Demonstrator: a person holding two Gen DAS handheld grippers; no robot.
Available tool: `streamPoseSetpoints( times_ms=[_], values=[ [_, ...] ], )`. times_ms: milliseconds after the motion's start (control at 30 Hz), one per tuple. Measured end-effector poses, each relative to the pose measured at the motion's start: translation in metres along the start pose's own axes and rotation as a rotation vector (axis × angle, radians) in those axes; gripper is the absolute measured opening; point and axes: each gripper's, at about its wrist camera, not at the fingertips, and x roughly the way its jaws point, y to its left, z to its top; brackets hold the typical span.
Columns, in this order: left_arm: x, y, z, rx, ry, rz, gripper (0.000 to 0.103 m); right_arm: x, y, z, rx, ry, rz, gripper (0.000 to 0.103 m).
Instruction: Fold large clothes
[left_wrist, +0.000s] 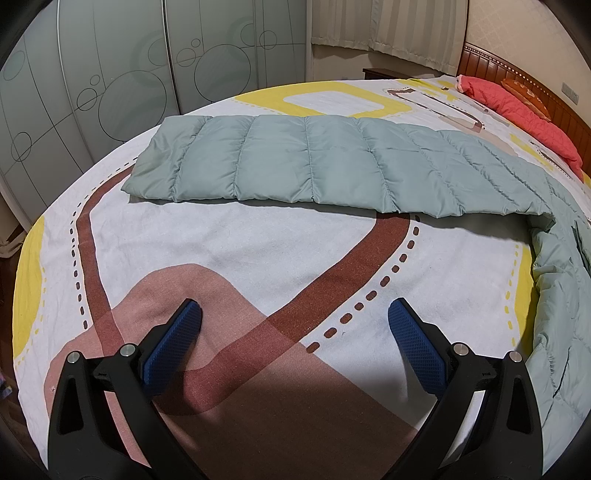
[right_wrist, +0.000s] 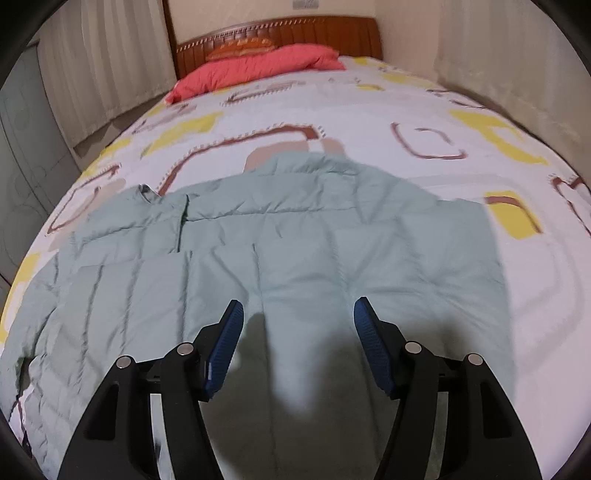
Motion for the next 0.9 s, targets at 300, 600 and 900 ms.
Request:
streamPoseSetpoints(
  times_ms=[300,600,900],
  values=[
    [0.000,0.000,0.001,-0.002,0.001,-0.003,0.101,0.019,-0.007,-0.030,-0.005,0.020,-0.054,0.063],
    [-0.008,0.020,0.008,-0.041,0.020,-0.121,0.101,0.017,-0.004,-0.037,-0.006,-0.004,-0.056,0.065],
    [-0.002,0.101,0.026,-0.302,-0.007,-0.178,0.101,0.017,-0.004,-0.040,-0.009,-0.012,-0.049,0.069]
  ],
)
